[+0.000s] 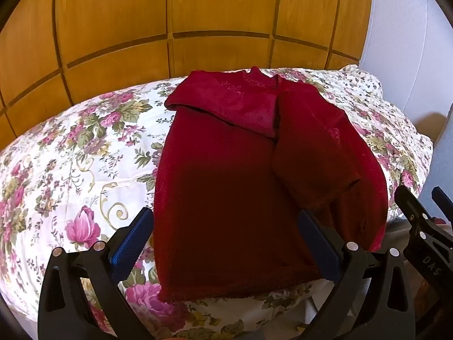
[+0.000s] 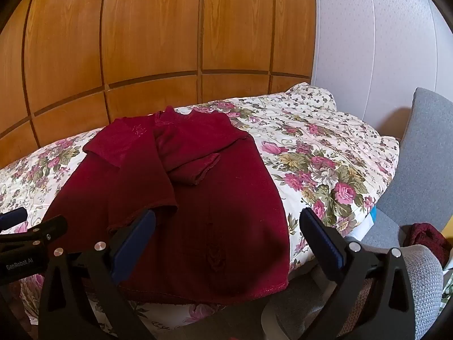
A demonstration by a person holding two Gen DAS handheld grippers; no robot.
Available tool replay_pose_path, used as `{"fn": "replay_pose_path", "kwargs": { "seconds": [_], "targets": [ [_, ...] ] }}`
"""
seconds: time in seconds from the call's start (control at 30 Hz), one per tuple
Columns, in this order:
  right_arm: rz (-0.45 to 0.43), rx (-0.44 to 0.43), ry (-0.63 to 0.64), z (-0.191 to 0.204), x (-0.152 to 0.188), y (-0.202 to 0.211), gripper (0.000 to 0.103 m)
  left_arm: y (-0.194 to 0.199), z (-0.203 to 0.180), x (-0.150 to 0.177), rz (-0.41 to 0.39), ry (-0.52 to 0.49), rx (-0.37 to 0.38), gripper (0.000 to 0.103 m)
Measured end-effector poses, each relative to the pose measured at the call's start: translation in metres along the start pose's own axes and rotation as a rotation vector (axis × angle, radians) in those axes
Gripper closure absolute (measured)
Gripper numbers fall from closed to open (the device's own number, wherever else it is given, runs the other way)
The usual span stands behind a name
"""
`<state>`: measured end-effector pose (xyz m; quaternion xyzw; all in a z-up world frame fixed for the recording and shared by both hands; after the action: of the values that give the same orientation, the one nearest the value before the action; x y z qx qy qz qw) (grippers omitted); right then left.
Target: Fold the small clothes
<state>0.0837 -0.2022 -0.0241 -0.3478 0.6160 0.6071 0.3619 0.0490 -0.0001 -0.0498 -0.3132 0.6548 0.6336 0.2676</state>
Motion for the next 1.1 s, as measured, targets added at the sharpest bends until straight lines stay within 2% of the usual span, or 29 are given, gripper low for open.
{"fn": "replay_pose_path", "kwargs": {
  "seconds": [1.1],
  "targets": [
    [0.003,0.0,0.001,0.0003,0.0,-0.0009,0.002,0.0003,0.0009,0.0006,0.004,-0.001,-0.004,0.003]
  ]
}}
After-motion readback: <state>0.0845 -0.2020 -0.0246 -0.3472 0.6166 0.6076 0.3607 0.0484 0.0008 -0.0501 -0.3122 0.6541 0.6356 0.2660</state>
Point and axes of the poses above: each gripper's, at about its wrist camera, not at the fingertips, and y roughly against the way its jaws point, z to its left, x to its underside, the point moved 7 cm from there along -y, roughly the way its jaws point, and after that the axes turned 4 degrees about -z, right-handed, at the moved point
